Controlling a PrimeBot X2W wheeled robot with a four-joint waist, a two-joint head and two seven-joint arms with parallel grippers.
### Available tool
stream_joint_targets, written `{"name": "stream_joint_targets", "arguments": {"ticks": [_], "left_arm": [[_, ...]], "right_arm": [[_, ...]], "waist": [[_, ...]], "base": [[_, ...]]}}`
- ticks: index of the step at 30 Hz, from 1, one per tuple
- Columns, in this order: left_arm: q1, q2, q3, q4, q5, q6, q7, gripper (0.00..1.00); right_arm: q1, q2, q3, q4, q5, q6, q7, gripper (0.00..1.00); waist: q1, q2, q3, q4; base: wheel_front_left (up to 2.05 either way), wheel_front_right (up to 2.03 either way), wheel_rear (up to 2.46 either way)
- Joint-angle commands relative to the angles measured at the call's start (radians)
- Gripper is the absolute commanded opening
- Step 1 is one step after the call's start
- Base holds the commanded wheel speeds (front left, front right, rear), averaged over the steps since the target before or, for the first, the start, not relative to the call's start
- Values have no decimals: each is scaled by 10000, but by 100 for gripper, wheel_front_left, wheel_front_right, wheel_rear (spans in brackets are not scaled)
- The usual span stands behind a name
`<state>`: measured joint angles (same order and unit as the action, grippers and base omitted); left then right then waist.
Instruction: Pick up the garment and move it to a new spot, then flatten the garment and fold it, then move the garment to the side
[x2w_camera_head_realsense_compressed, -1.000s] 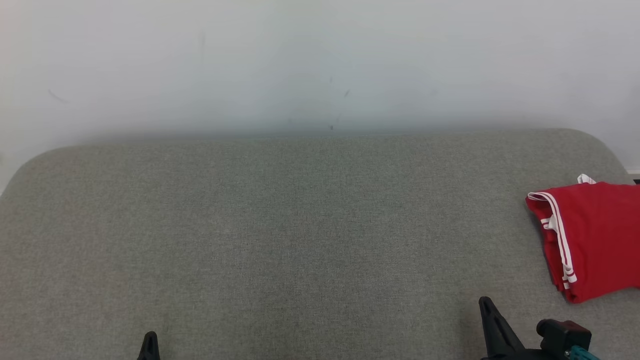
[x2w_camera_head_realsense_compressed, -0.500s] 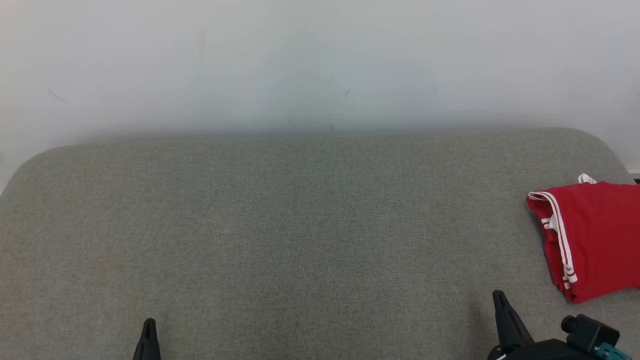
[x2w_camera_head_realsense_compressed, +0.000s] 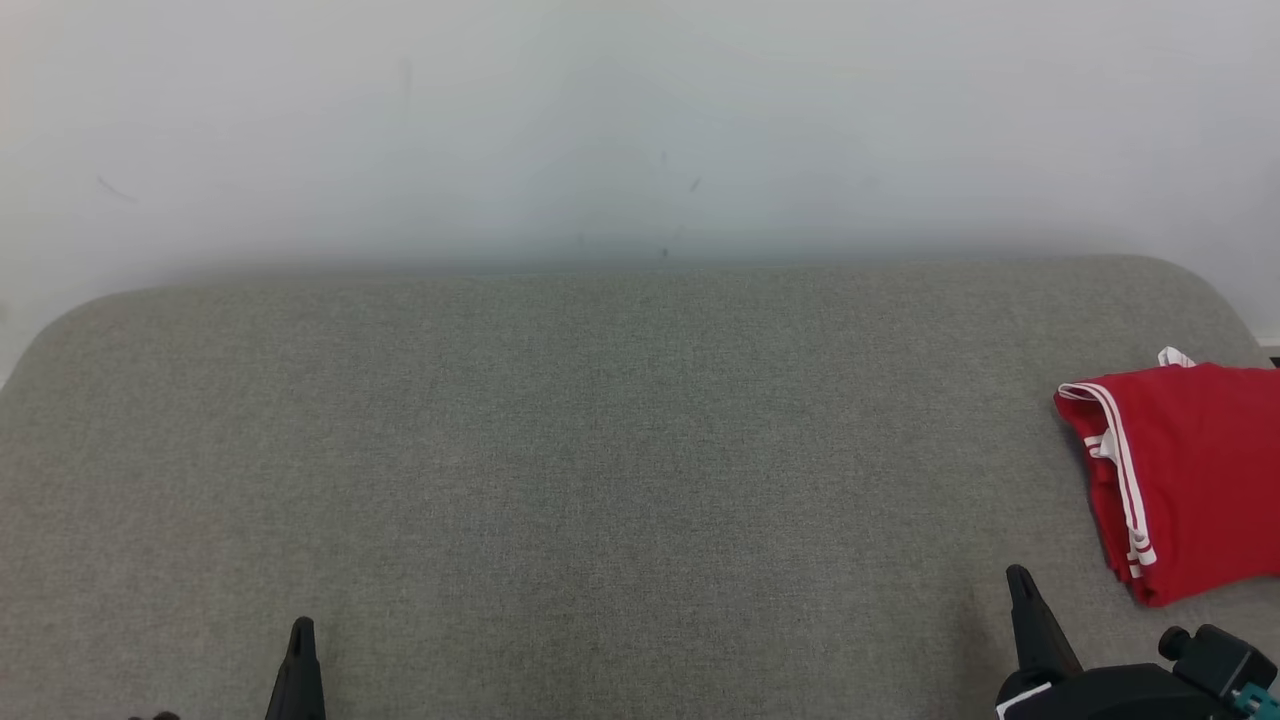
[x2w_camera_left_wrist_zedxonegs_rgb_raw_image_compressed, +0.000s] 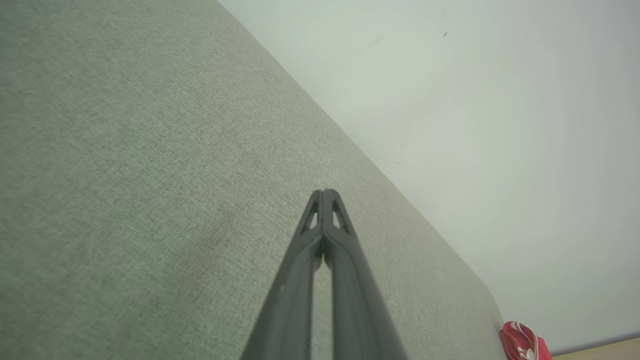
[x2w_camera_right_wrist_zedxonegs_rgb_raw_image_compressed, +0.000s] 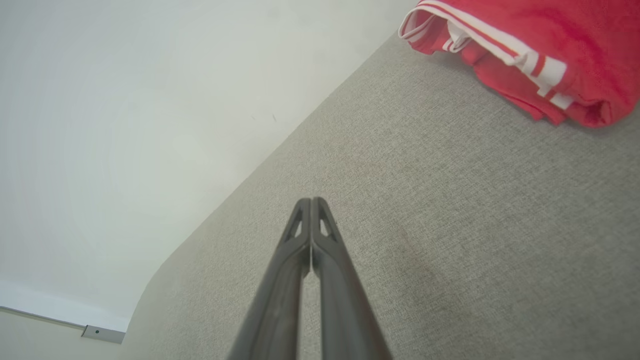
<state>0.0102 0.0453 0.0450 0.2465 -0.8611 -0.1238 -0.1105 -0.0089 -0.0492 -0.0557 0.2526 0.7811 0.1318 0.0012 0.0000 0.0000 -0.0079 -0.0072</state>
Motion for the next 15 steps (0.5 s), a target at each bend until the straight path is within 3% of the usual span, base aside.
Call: {"name": "stream_joint_targets", "arguments": {"ticks": [1, 15], "left_arm": [[-331, 46, 13, -54, -397, -39, 104, 0], [-728, 52, 2, 122, -1966, -51, 538, 0]], "right_arm": [[-274, -9, -93, -140, 452, -5, 71, 0], [-430, -10, -374, -160, 2180, -8, 342, 0]], "waist": [[0, 0, 3, 2], [0, 0, 22, 13]], "base": [[0, 0, 0], [0, 0, 0]]}}
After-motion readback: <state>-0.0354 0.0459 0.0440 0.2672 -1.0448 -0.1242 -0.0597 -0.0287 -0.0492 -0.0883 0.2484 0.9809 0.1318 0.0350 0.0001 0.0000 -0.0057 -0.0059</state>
